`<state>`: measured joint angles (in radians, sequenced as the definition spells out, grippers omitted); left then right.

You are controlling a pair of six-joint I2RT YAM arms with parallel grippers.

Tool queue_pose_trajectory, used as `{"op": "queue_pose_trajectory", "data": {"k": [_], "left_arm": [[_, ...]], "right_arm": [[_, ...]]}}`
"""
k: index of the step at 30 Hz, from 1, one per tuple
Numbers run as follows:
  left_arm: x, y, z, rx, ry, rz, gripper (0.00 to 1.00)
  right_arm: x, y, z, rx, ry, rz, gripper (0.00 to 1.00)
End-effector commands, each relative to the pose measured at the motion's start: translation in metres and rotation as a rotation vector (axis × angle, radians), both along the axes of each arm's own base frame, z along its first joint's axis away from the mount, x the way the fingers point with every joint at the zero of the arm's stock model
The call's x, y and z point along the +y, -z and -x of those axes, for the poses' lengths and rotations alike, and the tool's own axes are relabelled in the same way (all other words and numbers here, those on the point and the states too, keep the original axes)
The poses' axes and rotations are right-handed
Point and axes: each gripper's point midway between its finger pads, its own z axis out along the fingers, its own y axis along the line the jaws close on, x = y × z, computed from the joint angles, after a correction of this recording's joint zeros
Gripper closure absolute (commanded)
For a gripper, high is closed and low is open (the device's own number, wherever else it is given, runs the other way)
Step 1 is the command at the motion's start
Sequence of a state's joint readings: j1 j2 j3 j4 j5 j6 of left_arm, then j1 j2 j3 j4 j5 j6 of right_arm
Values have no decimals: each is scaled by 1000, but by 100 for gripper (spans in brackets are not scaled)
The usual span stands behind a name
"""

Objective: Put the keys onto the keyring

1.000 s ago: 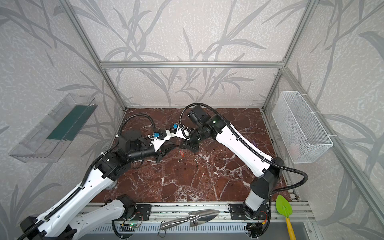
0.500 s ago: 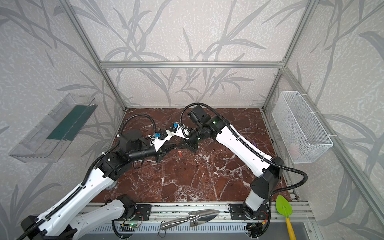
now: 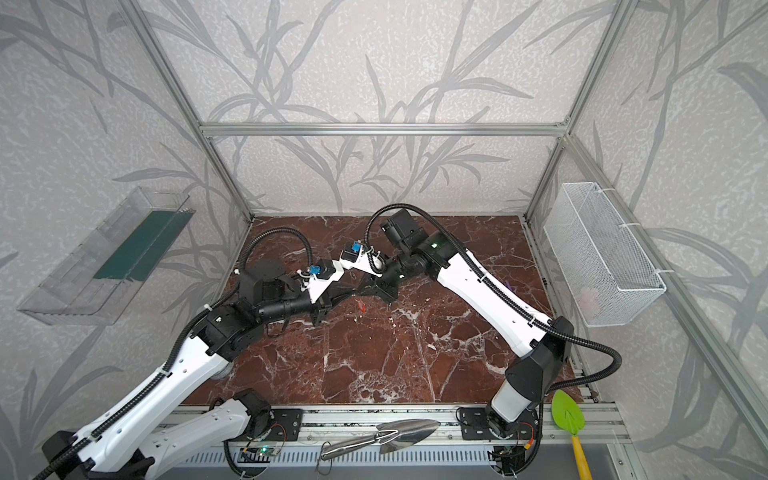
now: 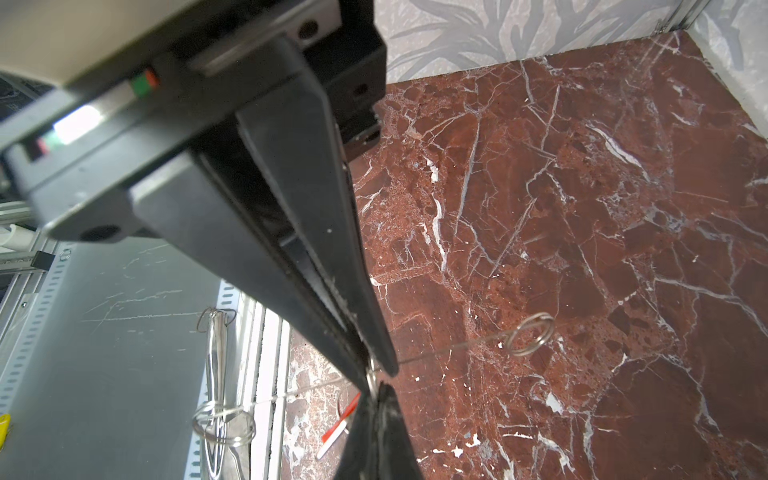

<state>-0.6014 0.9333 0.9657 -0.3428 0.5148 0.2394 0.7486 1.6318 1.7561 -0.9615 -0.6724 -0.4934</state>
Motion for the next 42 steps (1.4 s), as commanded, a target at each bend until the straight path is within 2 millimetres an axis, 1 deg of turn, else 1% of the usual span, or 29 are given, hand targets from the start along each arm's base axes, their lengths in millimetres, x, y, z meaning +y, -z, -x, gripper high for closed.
{"op": "queue_pose_trajectory", "data": {"k": [1, 5, 13, 17, 21, 22, 24, 26, 28, 32, 35, 40, 42], "left_arm": [[-1, -4, -1, -14, -9, 17, 89], [0, -7, -1, -19, -12, 28, 90], [0, -9, -1, -20, -13, 36, 100], [-1, -10, 0, -19, -8, 41, 100], [1, -14, -1, -38, -23, 59, 100], [2, -16, -1, -46, -29, 66, 100], [5, -21, -2, -71, -47, 83, 100], [9, -26, -2, -95, -67, 96, 100], [12, -30, -1, -118, -79, 111, 100], [14, -34, 0, -140, -88, 129, 100], [14, -33, 0, -143, -85, 129, 100], [13, -35, 1, -146, -78, 138, 100], [13, -35, 1, -146, -77, 141, 100]], "right_arm": [[-2, -17, 10, -7, -26, -60, 100], [0, -17, 10, -5, -30, -68, 100], [2, -17, 11, 3, -37, -81, 100], [3, -17, 10, 2, -30, -89, 100], [4, -18, 2, -8, 14, -107, 100], [4, -19, -2, -8, 28, -120, 97], [3, -21, -6, -3, 56, -142, 86], [1, -23, -11, -4, 94, -171, 78], [-2, -25, -18, -14, 147, -201, 73], [-6, -33, -25, -26, 243, -299, 71], [-7, -39, -24, -11, 273, -381, 71], [-4, -46, -14, 38, 241, -493, 73], [-1, -45, -12, 55, 227, -504, 73]]}}
